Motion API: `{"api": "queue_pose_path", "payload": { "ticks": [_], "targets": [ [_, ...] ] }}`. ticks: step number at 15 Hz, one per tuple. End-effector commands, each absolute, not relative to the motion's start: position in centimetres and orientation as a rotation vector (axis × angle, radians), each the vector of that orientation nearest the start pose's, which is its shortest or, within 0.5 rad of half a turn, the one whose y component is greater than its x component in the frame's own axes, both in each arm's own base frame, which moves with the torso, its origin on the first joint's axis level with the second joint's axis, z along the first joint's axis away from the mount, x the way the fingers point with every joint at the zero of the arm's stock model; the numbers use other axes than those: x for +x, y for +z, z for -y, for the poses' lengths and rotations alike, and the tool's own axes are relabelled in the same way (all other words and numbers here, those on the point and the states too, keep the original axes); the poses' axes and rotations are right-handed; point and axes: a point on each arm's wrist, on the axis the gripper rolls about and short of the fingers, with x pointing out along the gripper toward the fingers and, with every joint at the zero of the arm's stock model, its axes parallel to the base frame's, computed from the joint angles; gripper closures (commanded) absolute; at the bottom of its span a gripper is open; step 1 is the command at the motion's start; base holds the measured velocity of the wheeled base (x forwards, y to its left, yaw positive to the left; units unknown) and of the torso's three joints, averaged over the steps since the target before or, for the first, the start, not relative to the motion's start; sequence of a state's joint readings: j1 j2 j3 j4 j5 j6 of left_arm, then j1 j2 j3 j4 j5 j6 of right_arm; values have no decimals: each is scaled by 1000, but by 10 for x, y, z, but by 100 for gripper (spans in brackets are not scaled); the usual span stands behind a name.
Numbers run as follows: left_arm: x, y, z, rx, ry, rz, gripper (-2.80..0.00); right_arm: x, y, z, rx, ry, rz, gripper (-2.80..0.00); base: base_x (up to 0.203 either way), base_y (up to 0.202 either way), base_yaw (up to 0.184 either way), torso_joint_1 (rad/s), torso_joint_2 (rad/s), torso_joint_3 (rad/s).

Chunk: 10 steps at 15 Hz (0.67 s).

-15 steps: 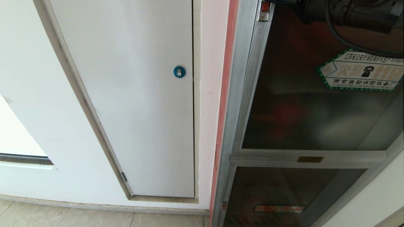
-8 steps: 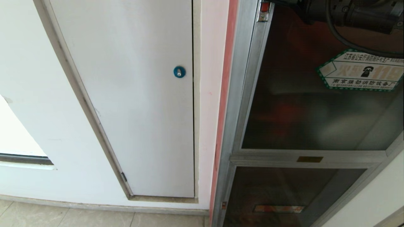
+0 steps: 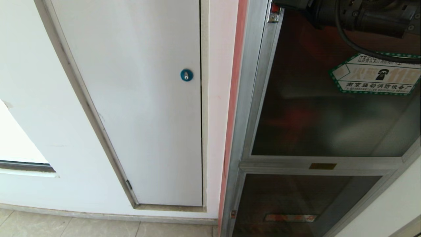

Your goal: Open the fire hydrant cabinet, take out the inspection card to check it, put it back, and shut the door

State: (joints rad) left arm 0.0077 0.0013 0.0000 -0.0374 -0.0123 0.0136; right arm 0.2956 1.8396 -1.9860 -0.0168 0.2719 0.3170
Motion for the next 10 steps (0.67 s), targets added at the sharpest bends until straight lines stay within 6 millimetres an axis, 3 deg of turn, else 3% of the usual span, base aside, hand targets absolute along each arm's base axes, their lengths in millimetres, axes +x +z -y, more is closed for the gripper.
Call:
{"api": "queue_pose_path", "payload": {
  "ticks": [1,10],
  "targets": [
    [-22,76,0,14,-4,23,0,329,403,-106,312,584,67,0,0,0,0,0,0,0],
    [-22,76,0,14,-4,23,0,312,417,-100,311,592,106,0,0,0,0,0,0,0]
  ]
}}
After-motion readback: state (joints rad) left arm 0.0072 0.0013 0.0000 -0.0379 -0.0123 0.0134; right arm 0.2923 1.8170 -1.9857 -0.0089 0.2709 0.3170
